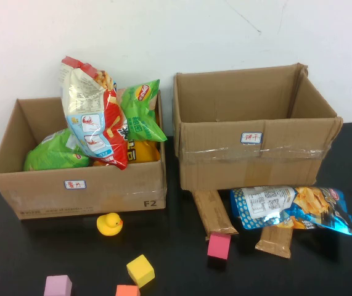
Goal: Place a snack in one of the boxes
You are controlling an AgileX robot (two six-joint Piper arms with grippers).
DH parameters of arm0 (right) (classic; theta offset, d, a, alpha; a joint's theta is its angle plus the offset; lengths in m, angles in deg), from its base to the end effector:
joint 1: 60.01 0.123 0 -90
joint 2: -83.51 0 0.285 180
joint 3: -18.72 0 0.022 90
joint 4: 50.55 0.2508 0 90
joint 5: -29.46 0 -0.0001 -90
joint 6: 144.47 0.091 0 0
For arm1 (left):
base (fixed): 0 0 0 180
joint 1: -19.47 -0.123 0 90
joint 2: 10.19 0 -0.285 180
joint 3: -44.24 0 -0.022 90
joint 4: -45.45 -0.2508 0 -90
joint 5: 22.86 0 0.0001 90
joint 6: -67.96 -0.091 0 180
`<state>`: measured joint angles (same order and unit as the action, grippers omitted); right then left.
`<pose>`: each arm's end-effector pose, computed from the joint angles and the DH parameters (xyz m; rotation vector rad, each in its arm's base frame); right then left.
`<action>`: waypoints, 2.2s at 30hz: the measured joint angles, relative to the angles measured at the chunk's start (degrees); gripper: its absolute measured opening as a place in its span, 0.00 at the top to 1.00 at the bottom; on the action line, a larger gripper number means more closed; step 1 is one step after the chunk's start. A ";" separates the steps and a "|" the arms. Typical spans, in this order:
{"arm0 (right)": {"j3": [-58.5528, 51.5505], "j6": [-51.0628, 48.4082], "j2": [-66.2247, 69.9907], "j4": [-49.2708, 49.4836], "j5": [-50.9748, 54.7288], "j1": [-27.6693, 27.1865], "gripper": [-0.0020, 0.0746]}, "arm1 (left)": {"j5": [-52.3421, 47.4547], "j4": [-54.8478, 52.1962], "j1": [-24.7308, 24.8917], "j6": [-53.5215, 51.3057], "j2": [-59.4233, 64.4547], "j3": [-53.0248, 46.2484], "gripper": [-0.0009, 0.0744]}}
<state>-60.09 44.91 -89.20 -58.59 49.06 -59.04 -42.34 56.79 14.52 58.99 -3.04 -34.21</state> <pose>0.0536 -0.0034 0.1738 0.0462 1.8408 -0.0094 0.0537 -0.0014 0.1765 -0.0604 1.8263 -0.0204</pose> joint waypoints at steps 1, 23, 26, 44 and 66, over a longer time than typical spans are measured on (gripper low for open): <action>0.00 0.00 0.00 0.00 0.00 0.00 0.97 | 0.00 0.00 0.00 0.00 0.00 0.00 0.99; 0.00 0.00 0.00 0.00 0.00 0.00 0.97 | 0.00 0.00 0.00 0.00 0.00 0.00 0.99; 0.00 0.00 0.00 0.00 0.00 0.00 0.97 | 0.00 0.00 0.00 0.00 0.00 0.00 0.99; 0.00 0.00 0.00 0.00 0.08 0.00 0.97 | 0.00 0.00 0.00 0.00 0.00 0.00 0.99; 0.10 0.00 0.00 0.00 0.08 0.00 0.97 | 13.00 54.14 0.00 21.66 0.00 -0.27 0.99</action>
<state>-59.99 44.91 -89.20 -58.59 49.14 -59.04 -29.34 110.92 14.52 80.65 -3.04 -34.48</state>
